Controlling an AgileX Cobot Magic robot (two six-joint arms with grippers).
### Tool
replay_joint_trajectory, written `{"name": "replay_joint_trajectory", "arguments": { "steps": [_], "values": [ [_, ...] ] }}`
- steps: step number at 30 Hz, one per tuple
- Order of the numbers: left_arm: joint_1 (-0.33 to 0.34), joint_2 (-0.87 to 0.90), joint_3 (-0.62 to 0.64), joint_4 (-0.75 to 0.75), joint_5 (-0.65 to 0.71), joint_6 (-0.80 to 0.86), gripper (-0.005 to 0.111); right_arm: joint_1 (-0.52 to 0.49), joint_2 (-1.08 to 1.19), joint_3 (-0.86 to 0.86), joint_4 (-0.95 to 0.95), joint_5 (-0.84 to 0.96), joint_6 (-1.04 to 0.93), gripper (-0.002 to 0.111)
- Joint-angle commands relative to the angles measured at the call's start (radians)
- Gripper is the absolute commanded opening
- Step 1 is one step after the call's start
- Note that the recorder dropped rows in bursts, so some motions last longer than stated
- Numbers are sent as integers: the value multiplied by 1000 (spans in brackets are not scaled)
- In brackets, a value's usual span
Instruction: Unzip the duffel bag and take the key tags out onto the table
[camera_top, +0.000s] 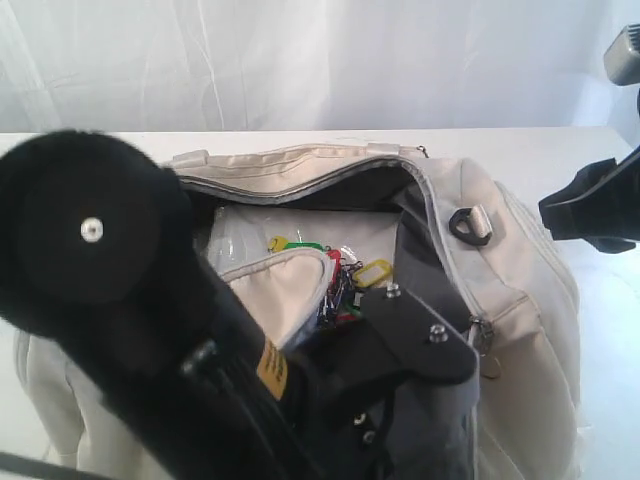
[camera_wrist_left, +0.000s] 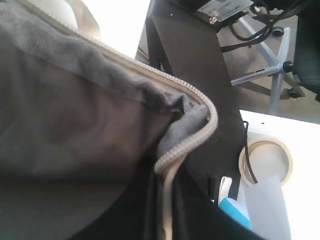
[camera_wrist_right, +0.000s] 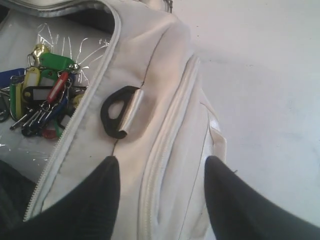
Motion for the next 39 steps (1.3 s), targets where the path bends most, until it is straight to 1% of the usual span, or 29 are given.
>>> {"name": "replay_joint_trajectory", "arguments": {
  "steps": [1,3,5,6,7,9,10,12,16,19,21,24,25,28,30,32,33,34,35,36,37,39],
  "values": [
    [-18,-11,73,-27,-41,-32,0,-1,-8,0,2,3,13,48],
    [-18,-7,89,-20,-58,-32,7,-1,-8,0,2,3,15,48],
    [-18,-3,91,-19,-64,-33,20,-1,-8,0,2,3,15,48],
    [-18,-3,91,-19,-64,-38,27,-1,-8,0,2,1,15,48],
    [-18,-3,91,-19,-69,-40,39,-1,-8,0,2,-1,15,48],
    [-18,-3,89,-19,-69,-41,56,-1,-8,0,2,-1,15,48],
    [-18,-3,87,-19,-65,-47,63,-1,-8,0,4,-1,15,48],
    [-18,-9,74,-20,-47,-57,68,-1,-8,0,6,-1,15,48],
    [-18,-46,20,-10,6,-57,65,-1,-8,0,6,-3,15,48],
    [-18,-88,-28,22,79,-57,64,-1,-8,0,6,-3,15,48],
    [-18,-124,-55,71,120,-87,62,-1,-8,0,6,-3,15,48],
    [-18,-180,-91,236,136,-194,59,-1,-8,0,23,-3,15,48],
    [-18,-198,-101,314,130,-240,58,-1,-8,0,35,-3,15,48],
    [-16,-235,-108,541,48,-389,54,-1,-8,0,66,-3,15,48],
    [-11,-237,-108,672,-11,-492,47,-1,-8,0,76,-3,15,48],
    [4,-225,-108,817,-46,-610,34,-1,-8,0,84,-3,15,48],
    [14,-212,-108,861,-61,-658,27,-1,-8,0,86,-3,15,48],
    [43,-178,-108,901,-119,-695,14,-1,-8,0,86,-3,15,48],
    [56,-164,-109,899,-152,-695,9,-1,-8,0,86,-5,15,48],
    [68,-123,-109,899,-228,-687,0,-1,-8,0,86,-7,15,48],
    [70,-107,-110,899,-244,-678,0,-1,-8,0,86,-7,12,48],
    [71,-54,-140,899,-198,-649,0,-1,-8,0,86,-7,12,48]
  ]
}}
